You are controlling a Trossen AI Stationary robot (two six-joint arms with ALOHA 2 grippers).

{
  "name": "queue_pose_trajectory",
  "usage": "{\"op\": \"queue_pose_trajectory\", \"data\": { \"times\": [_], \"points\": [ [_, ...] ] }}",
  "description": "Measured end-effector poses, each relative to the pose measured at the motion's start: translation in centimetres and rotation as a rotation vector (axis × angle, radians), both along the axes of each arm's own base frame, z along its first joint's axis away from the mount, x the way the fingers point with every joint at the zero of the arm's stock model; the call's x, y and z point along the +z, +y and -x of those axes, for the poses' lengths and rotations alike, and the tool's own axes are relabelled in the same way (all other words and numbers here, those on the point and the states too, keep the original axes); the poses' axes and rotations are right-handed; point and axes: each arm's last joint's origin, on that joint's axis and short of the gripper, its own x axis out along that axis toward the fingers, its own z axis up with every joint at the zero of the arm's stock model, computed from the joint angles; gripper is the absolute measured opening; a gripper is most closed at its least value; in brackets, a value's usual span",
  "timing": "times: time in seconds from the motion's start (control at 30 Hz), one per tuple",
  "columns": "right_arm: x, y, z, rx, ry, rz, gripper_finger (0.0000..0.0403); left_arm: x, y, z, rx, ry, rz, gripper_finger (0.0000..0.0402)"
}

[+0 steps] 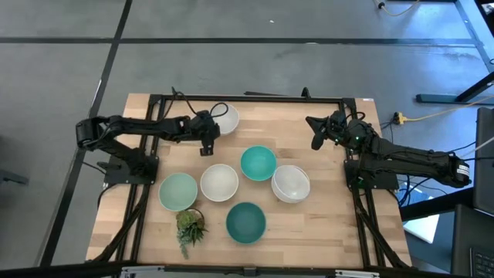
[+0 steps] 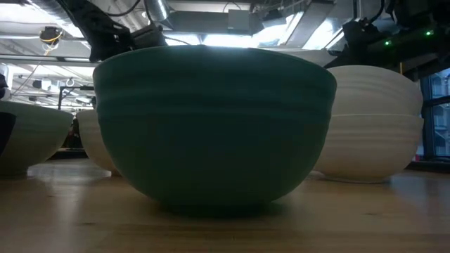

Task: Nest bowls inside each other
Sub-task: Stack the top white bowl on the bottom right white bowls

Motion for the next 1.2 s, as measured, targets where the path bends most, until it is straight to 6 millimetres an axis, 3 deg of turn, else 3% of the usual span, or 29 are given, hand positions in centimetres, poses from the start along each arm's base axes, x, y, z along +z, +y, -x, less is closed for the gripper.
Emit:
{"op": "queue_pose_trajectory", "data": {
  "times": [0.27, 0.47, 0.7, 0.83, 0.97, 1.2],
  "points": [
    [0.0, 0.0, 0.0, -0.001, -0.004, -0.005, 0.0032, -1.3, 0.4, -0.9, -0.030, 0.023, -0.019, 0.0084],
    [0.0, 0.0, 0.0, -0.001, -0.004, -0.006, 0.0032, -1.5, 0.4, -0.9, -0.025, 0.025, -0.015, 0.0015],
    [0.0, 0.0, 0.0, -0.001, -0.004, -0.006, 0.0032, 0.0, 1.1, -1.5, 0.011, -0.040, 0.030, 0.0004],
    [0.0, 0.0, 0.0, -0.001, -0.004, -0.006, 0.0032, 2.7, 1.6, -3.0, -0.020, -0.114, 0.082, 0.0003],
    [0.0, 0.0, 0.0, -0.001, -0.003, -0.006, 0.0032, 7.2, 1.3, -4.9, -0.128, -0.193, 0.160, 0.0002],
    [0.0, 0.0, 0.0, -0.001, -0.002, -0.005, 0.0032, 15.8, -1.5, -6.9, -0.375, -0.324, 0.316, 0.0002]
  ]
}}
